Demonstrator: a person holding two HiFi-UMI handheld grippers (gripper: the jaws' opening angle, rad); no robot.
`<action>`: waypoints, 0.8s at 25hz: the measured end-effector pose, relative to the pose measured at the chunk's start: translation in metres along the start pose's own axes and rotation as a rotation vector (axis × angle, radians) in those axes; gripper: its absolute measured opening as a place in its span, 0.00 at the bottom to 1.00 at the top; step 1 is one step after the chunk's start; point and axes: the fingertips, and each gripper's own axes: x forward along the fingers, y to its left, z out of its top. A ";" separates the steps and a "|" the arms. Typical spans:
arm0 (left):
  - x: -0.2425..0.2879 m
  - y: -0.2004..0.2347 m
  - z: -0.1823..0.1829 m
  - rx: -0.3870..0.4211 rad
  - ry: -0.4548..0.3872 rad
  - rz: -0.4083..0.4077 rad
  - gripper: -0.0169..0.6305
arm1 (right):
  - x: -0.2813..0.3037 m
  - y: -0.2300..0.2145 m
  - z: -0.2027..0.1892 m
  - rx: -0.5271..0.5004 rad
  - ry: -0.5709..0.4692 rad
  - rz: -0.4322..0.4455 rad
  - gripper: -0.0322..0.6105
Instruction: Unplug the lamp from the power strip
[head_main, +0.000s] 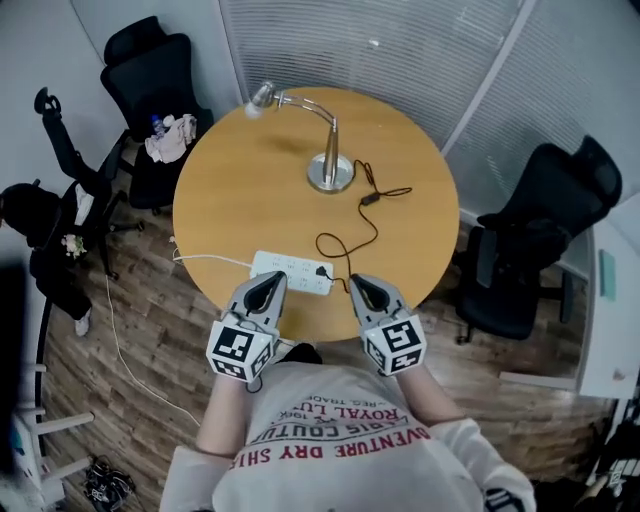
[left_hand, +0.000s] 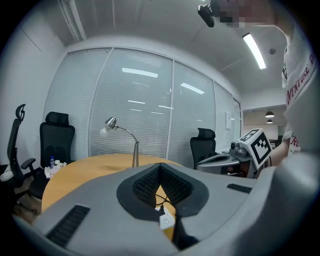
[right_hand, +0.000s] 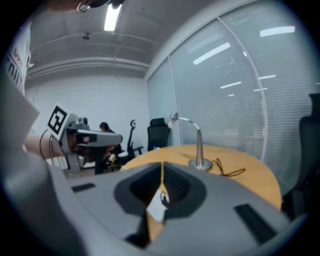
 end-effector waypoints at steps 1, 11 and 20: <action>0.006 0.010 -0.001 -0.002 0.007 -0.012 0.07 | 0.009 -0.001 0.001 0.005 0.009 -0.006 0.10; 0.067 0.045 -0.077 0.010 0.226 -0.215 0.07 | 0.069 0.004 -0.044 -0.019 0.259 0.045 0.10; 0.098 0.040 -0.185 0.125 0.536 -0.399 0.07 | 0.099 0.008 -0.113 -0.134 0.561 0.119 0.27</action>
